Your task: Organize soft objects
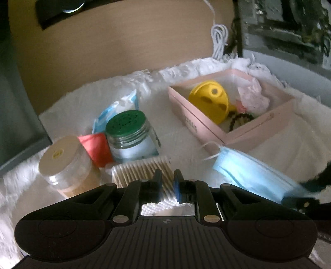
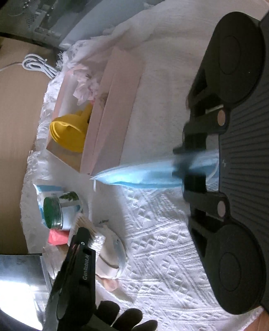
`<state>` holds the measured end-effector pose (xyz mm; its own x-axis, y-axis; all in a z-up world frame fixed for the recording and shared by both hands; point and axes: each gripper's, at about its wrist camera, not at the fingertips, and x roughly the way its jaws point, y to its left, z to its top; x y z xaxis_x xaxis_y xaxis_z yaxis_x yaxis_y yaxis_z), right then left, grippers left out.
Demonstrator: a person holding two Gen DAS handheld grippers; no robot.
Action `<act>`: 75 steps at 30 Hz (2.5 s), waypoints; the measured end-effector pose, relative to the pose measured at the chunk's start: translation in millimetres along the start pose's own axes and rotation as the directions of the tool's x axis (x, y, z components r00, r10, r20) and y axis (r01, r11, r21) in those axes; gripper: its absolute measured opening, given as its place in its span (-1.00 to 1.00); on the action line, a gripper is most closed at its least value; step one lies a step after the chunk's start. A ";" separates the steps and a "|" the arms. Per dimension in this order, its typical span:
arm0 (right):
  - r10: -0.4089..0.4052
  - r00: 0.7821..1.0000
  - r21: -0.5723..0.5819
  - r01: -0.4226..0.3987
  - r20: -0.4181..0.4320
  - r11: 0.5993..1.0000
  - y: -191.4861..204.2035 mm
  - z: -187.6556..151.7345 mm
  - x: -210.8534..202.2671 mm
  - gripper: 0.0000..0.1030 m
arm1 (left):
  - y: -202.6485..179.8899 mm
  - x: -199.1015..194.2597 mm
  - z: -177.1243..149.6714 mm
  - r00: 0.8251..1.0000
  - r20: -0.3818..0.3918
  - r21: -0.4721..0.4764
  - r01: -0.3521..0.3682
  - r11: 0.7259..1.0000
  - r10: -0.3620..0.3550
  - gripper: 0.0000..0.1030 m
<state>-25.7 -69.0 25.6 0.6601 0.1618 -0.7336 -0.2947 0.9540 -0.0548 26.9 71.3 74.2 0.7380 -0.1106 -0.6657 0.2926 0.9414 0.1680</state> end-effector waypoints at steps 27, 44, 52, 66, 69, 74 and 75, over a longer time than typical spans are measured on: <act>-0.042 0.994 0.138 0.028 0.103 0.990 -18.5 -15.3 19.7 0.99 | 37.9 -20.3 -17.1 0.998 -0.009 -0.195 0.063 0.979 -0.066 -0.14; -0.041 0.994 0.148 0.025 0.105 0.989 -18.1 -15.3 20.8 1.00 | 76.8 -30.1 -27.5 0.999 0.039 -0.363 -0.013 0.932 0.029 -0.12; -0.042 0.994 0.150 0.026 0.106 0.988 -17.1 -15.5 20.3 1.00 | 62.3 -22.3 -24.6 0.999 0.007 -0.315 0.032 0.949 -0.031 -0.09; -0.016 0.994 0.131 0.002 0.108 0.991 -16.8 -13.1 21.2 1.00 | 53.4 -17.1 -18.1 0.999 -0.005 -0.292 0.049 0.955 -0.052 0.26; -0.017 0.994 0.132 0.003 0.108 0.991 -16.2 -13.1 21.0 1.00 | 53.4 -17.8 -17.8 0.998 -0.002 -0.290 0.066 0.955 -0.070 0.30; -0.017 0.994 0.132 0.002 0.108 0.991 -16.2 -13.0 21.1 1.00 | 58.9 -30.1 -15.7 0.997 0.070 -0.267 -0.004 0.964 0.024 0.21; -0.016 0.994 0.132 0.002 0.108 0.991 -16.3 -13.0 21.1 1.00 | 61.6 -27.4 -14.5 0.998 0.056 -0.254 -0.014 0.967 0.029 0.21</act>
<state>-16.0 -84.5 2.2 0.7357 0.1727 -0.6549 -0.1998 0.9793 0.0337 15.9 137.0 92.2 0.7793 -0.1012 -0.6184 0.1183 0.9929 -0.0134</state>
